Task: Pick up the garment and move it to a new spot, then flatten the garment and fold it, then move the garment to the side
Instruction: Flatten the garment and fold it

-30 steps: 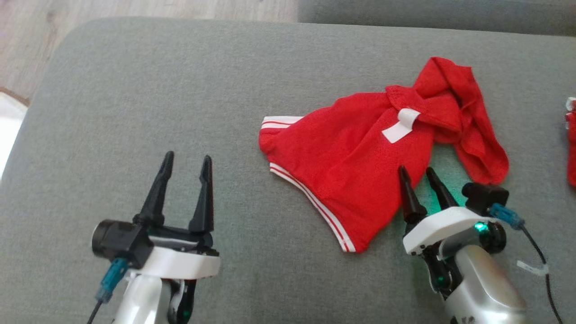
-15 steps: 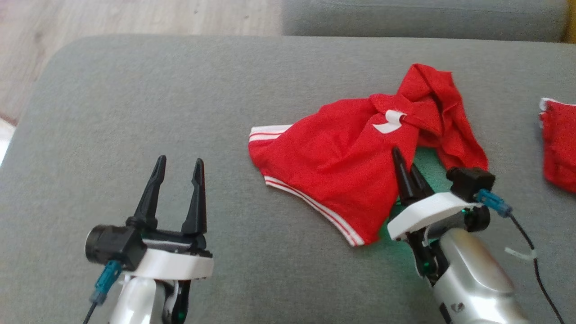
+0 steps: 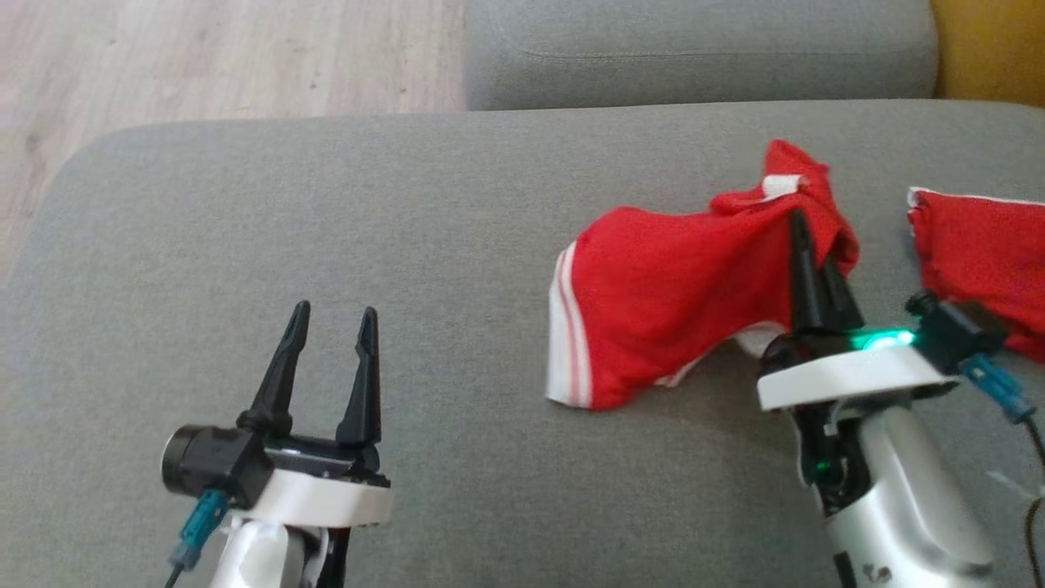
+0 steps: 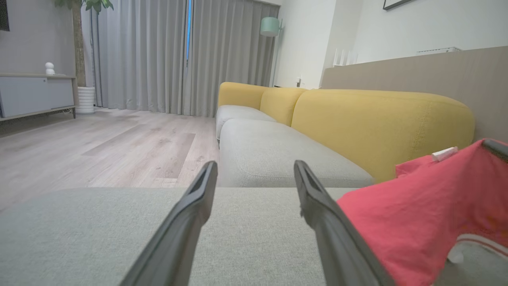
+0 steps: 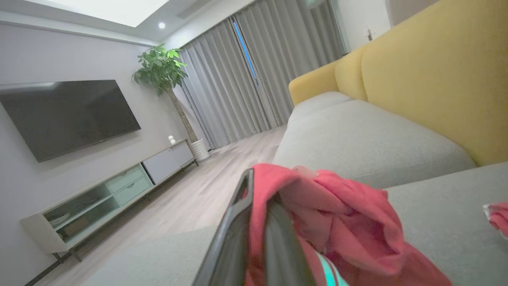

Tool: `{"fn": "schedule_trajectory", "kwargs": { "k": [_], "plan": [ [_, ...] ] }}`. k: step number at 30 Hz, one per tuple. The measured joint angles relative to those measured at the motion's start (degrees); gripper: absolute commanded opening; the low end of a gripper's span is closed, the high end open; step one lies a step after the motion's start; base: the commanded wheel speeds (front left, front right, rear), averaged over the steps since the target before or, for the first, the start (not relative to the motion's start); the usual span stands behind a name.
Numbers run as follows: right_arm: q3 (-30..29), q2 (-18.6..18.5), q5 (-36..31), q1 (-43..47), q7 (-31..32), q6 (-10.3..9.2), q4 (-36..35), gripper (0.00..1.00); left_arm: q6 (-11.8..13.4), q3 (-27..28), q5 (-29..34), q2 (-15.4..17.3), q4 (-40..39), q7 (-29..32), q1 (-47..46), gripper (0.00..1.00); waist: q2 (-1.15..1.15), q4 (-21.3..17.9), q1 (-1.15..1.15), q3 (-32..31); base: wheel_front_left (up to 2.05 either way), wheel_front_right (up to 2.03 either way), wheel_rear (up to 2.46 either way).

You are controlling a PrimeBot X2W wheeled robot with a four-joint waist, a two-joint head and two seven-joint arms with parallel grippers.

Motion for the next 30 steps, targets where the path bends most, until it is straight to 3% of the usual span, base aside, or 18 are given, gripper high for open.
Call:
{"fn": "schedule_trajectory", "kwargs": {
  "k": [8,13,19,22,23,24,25,26,30],
  "plan": [
    [-5.19,0.03,-3.58,-3.88,5.41,0.0,-4.23,0.0,0.0,-1.62,-0.97,-0.01,0.01,0.0,0.02,1.0,0.0,4.01,0.0,0.14,0.0,0.0,0.0],
    [-7.11,0.03,-7.45,-10.39,10.11,0.0,-3.14,0.0,0.0,-3.09,-1.93,0.01,0.16,0.0,-0.02,1.0,0.0,8.01,0.0,0.75,0.0,0.0,0.0],
    [-6.55,-0.11,-12.05,-18.51,15.47,0.0,6.02,0.0,0.0,-5.12,-2.89,0.01,0.99,0.0,-0.27,1.0,0.0,12.76,0.0,1.84,0.0,0.0,0.0],
    [-4.55,-0.19,-14.51,-24.2,17.62,0.0,14.9,0.0,0.0,-6.92,-3.76,0.01,1.52,0.0,-1.19,1.0,0.0,15.89,0.01,2.8,0.0,0.0,0.0],
    [-3.0,-0.27,-15.81,-28.09,17.83,0.0,20.95,0.0,0.0,-7.82,-4.26,-0.02,1.58,0.0,-2.01,1.0,0.0,17.92,0.01,3.45,0.0,0.0,0.0],
    [-3.0,-0.27,-15.81,-28.09,17.83,0.0,20.95,0.0,0.0,-7.82,-4.26,-0.02,1.58,0.0,-2.01,1.0,0.0,17.92,0.01,3.45,0.0,0.0,0.0],
    [-2.19,-0.32,-15.4,-30.02,17.83,0.0,23.98,0.55,0.0,-8.32,-4.57,-0.01,1.64,0.0,-2.44,1.0,0.0,18.94,0.01,3.78,0.0,0.0,0.0],
    [0.22,-0.53,-15.16,-33.57,17.81,0.0,29.8,1.0,0.01,-8.92,-4.72,-0.01,1.72,0.0,-2.8,1.0,0.0,20.82,0.01,4.43,0.0,0.0,0.0],
    [5.7,-0.7,-15.66,-37.54,17.66,0.0,38.32,1.0,0.2,-9.57,-5.32,-0.01,1.99,0.0,-2.84,1.0,0.0,23.69,0.01,5.47,0.0,0.0,0.0]
  ]
}}
